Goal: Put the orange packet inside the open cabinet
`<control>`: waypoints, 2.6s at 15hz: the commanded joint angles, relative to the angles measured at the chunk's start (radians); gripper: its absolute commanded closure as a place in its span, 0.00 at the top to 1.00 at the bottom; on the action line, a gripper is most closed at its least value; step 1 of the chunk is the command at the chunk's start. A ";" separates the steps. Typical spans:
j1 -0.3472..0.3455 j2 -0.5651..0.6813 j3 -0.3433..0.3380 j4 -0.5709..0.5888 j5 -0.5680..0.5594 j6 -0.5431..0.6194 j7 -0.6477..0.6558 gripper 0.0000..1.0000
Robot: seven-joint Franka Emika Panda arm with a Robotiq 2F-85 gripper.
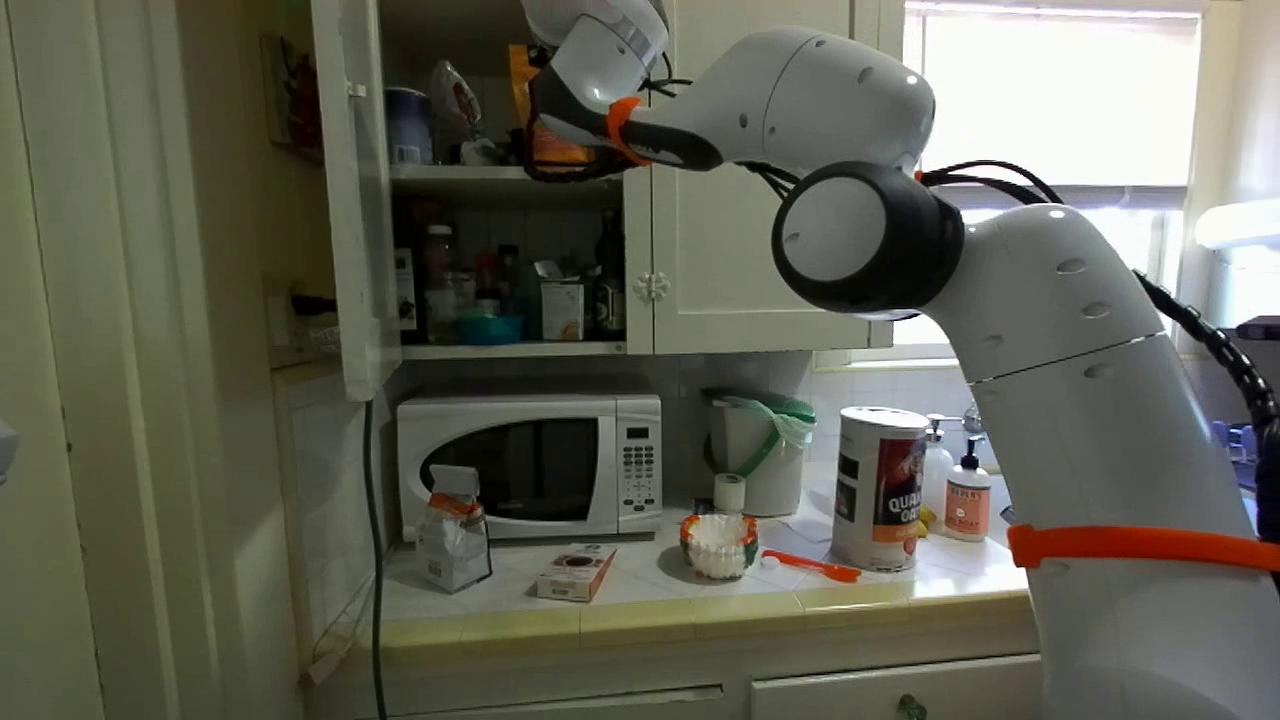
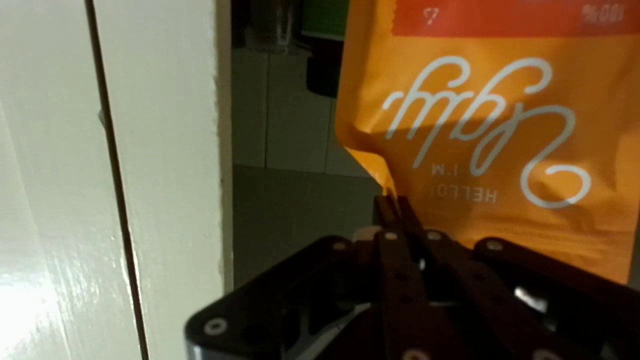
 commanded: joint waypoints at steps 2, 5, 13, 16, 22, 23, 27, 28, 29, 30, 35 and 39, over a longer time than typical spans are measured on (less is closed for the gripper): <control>0.059 0.084 -0.046 0.132 -0.084 -0.099 0.101 0.00; 0.067 0.102 -0.066 0.150 -0.103 -0.125 0.132 0.00; 0.063 0.112 -0.077 0.149 -0.085 -0.109 0.118 0.33; 0.069 0.112 -0.066 0.146 -0.076 -0.086 0.108 0.56; 0.041 0.085 0.065 0.113 0.106 -0.076 -0.046 0.99; 0.033 0.089 0.088 0.115 0.147 -0.067 -0.074 0.61; -0.010 0.110 0.169 0.124 0.294 -0.056 -0.168 0.49; -0.022 0.112 0.181 0.125 0.320 -0.070 -0.185 0.41; -0.033 0.113 0.186 0.123 0.339 -0.090 -0.197 0.32; -0.043 0.111 0.194 0.120 0.358 -0.106 -0.212 0.25; -0.022 0.108 0.166 0.112 0.309 -0.085 -0.171 0.17; -0.020 0.108 0.166 0.112 0.309 -0.085 -0.171 0.04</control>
